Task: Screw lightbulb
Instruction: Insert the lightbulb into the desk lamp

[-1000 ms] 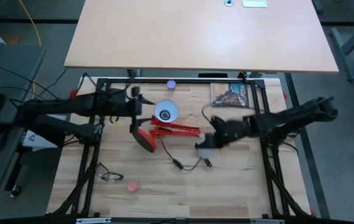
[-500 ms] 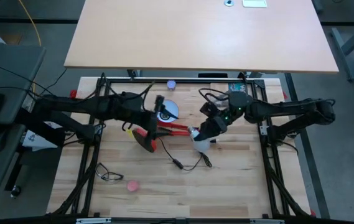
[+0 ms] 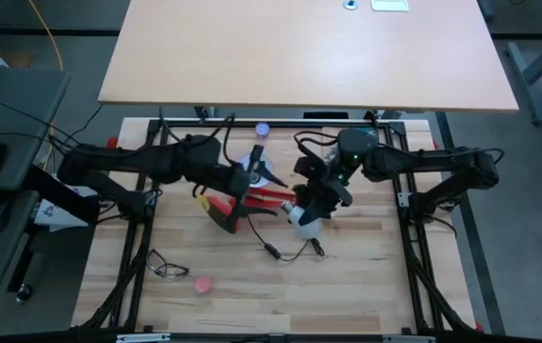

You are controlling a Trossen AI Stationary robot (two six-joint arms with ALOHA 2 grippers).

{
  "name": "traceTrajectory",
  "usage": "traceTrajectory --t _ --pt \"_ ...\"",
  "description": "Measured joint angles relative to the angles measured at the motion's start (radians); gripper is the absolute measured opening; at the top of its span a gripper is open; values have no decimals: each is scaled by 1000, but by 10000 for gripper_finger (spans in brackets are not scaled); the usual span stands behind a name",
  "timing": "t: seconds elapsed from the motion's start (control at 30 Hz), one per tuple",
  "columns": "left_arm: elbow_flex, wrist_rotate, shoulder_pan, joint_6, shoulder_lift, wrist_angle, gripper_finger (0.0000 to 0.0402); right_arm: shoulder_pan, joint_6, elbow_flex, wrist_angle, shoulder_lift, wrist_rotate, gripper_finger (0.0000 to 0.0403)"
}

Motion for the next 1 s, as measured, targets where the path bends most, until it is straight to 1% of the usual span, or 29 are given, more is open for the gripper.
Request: traceTrajectory --t 0.07,0.13,0.23,0.33,0.5,0.73,0.87,1.0 --pt "1 27 -17 13 -11 6 273 -6 -3 15 5 -1 -1 209" --pt "3 31 -33 48 -11 32 273 -7 -3 23 5 -1 -2 209" --pt "3 26 -41 71 8 63 273 -4 -3 29 5 7 -16 209" --pt "1 2 -36 73 25 60 273 10 -2 29 5 14 -15 209" --pt "2 3 -30 80 40 99 273 19 2 28 -3 27 -18 209" --pt "1 74 -34 61 42 91 269 18 1 27 -3 35 -24 209" --pt "1 118 -37 47 56 107 253 18 1 27 -7 35 -23 209" --pt "1 130 -39 45 74 125 236 19 5 27 -11 35 -22 209"
